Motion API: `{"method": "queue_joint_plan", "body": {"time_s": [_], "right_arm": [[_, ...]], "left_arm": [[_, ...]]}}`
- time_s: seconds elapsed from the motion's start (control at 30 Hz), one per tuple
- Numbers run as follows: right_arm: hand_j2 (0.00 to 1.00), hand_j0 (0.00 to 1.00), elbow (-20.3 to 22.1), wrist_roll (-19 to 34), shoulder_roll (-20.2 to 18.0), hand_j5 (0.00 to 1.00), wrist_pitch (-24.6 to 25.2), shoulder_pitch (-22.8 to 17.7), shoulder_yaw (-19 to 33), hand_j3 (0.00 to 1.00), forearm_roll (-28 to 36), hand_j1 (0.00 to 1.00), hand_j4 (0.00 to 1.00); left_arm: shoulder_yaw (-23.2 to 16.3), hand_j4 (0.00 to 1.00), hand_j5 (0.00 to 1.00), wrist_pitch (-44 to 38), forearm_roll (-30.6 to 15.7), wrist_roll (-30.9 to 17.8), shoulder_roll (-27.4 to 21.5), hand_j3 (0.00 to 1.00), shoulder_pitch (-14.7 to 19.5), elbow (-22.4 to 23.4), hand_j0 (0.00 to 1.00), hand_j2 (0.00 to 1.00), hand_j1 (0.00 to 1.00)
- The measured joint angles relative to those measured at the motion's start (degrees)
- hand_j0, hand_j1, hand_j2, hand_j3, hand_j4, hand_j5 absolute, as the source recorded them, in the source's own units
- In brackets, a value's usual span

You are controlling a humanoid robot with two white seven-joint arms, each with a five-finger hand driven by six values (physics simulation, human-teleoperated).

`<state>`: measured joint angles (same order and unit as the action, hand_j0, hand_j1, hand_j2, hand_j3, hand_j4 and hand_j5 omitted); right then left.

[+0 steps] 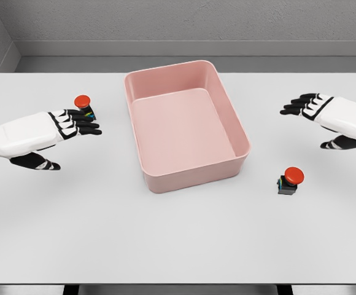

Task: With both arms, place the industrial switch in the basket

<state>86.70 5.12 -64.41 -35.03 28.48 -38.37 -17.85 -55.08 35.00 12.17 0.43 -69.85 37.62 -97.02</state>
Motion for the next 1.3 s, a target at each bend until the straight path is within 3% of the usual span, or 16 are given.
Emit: {"method": "queue_joint_plan", "body": {"time_s": [0.1, 0.3, 0.4, 0.47, 0.63, 0.77, 1.0, 1.3], "right_arm": [[1.0, 1.0, -0.1, 0.0, 0.0, 1.0, 0.0, 0.0, -0.1, 1.0, 0.0, 1.0, 1.0], [1.0, 1.0, -0.2, 0.0, -0.4, 1.0, 0.0, -1.4, -0.2, 1.0, -0.5, 1.0, 1.0], [1.0, 1.0, -0.1, 0.0, -1.1, 1.0, 0.0, -2.7, -0.3, 1.0, -0.9, 1.0, 1.0], [1.0, 1.0, -0.1, 0.7, -1.4, 1.0, 0.0, -3.7, -0.7, 1.0, -1.0, 1.0, 1.0], [1.0, 1.0, 1.3, 1.6, -2.8, 1.0, 0.0, -6.9, -1.2, 1.0, -1.2, 1.0, 1.0], [1.0, 1.0, 3.7, 1.5, -4.1, 1.0, 0.0, -7.7, -1.1, 1.0, -1.0, 1.0, 1.0], [1.0, 1.0, 6.7, 1.1, -6.1, 1.0, 0.0, -8.6, -0.9, 1.0, -0.6, 1.0, 1.0], [1.0, 1.0, 10.1, 1.1, -6.3, 1.0, 0.0, -10.0, -1.2, 1.0, -0.6, 1.0, 1.0]], "left_arm": [[0.0, 1.0, 1.0, 0.0, 0.0, 0.0, 0.0, 1.0, 0.1, 0.0, 1.0, 1.0, 1.0], [-0.1, 1.0, 1.0, 0.0, 0.4, -0.4, 0.1, 1.0, 5.9, 4.4, 1.0, 1.0, 1.0], [0.0, 1.0, 1.0, -4.4, 0.1, -6.5, 2.2, 1.0, 8.4, 6.5, 1.0, 1.0, 1.0], [-0.9, 1.0, 1.0, -7.6, 0.9, -10.0, 3.9, 1.0, 12.6, 7.2, 1.0, 1.0, 1.0], [-4.1, 1.0, 1.0, -13.4, 2.7, -14.6, 8.5, 1.0, 14.8, 8.6, 1.0, 1.0, 1.0], [-5.3, 1.0, 1.0, -16.4, 4.9, -18.4, 15.3, 1.0, 18.4, 14.7, 1.0, 1.0, 1.0], [-8.7, 1.0, 1.0, -20.4, 7.6, -20.2, 20.5, 1.0, 18.6, 18.4, 1.0, 1.0, 1.0], [-9.5, 1.0, 1.0, -22.5, 9.6, -20.4, 23.8, 1.0, 19.7, 23.4, 1.0, 1.0, 1.0]]}}
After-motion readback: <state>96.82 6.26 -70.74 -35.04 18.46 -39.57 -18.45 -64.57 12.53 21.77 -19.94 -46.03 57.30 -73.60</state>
